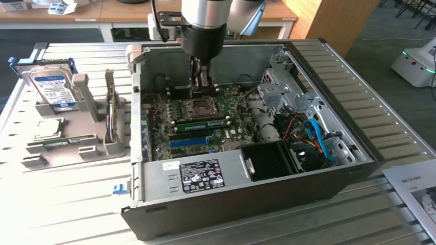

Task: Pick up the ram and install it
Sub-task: 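Press down the ram until it locks into place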

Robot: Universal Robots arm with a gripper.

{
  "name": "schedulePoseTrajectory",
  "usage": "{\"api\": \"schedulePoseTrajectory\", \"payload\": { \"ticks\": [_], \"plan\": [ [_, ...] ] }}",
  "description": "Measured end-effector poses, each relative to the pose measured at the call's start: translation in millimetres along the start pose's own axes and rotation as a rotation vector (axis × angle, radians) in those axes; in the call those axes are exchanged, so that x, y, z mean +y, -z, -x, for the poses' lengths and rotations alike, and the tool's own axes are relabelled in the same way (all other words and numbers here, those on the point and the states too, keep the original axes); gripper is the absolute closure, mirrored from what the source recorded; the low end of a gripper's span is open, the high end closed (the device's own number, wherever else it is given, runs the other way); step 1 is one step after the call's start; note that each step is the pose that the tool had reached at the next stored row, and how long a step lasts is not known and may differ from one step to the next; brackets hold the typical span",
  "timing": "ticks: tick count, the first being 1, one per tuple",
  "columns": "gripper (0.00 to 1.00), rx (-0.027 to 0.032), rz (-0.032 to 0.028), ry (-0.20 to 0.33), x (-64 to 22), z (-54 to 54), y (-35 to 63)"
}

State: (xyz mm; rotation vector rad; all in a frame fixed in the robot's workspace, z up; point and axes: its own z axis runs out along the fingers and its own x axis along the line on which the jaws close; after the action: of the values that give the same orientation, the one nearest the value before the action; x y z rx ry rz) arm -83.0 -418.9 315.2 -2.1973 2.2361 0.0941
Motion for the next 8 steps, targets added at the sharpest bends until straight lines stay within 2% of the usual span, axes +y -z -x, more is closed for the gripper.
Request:
{"api": "schedulePoseTrajectory", "payload": {
  "ticks": [8],
  "plan": [
    [0.9,0.0,0.0,0.0,0.5,0.6,12.6]
  ]
}}
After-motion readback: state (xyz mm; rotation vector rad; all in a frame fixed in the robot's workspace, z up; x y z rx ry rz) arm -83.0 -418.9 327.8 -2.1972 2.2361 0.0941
